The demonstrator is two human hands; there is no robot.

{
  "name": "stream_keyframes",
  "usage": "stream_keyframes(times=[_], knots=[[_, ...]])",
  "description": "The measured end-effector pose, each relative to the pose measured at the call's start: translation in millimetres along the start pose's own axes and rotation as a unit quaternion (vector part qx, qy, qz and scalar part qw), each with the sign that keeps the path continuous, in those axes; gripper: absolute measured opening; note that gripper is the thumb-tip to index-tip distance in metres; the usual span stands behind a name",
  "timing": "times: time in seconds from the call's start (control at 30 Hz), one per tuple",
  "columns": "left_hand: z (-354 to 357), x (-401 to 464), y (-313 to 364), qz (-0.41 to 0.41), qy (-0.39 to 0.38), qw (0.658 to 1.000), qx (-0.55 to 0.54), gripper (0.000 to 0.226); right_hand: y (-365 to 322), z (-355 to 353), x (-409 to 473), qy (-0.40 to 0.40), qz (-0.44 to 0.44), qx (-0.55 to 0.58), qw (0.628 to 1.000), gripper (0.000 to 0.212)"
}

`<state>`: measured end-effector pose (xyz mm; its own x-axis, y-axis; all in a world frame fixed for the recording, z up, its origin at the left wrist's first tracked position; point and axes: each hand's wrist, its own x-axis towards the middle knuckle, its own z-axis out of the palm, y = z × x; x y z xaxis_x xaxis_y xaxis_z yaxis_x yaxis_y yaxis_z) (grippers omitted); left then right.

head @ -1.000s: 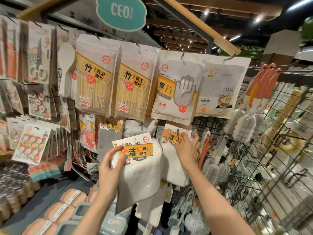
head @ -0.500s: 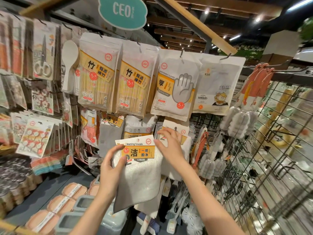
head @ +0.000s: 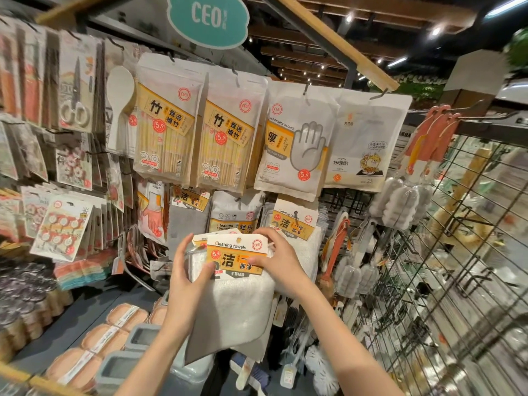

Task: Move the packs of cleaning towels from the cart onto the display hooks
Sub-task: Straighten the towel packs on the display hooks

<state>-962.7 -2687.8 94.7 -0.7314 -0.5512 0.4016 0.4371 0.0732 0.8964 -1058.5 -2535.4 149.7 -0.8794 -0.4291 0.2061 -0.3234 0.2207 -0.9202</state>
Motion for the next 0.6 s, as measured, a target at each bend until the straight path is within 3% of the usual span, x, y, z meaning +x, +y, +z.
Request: stream_keyframes(times=[0.17, 0.37, 0.6], knots=[[2, 0, 2, -0.011, -0.002, 1.0, -0.013, 0.054, 2, -8, -4, -0.008, 0.009, 0.064, 0.998, 0.052], [3, 3, -3, -0.014, 0.006, 1.0, -0.003, 0.041, 4, -34, -7, 0.033, -0.014, 0.026, 0.999, 0.046], [5, 6, -6, -0.013, 0.012, 1.0, 0.02, 0.052, 10, -61, -6, 0.103, -0.031, 0.029, 0.994, 0.048]])
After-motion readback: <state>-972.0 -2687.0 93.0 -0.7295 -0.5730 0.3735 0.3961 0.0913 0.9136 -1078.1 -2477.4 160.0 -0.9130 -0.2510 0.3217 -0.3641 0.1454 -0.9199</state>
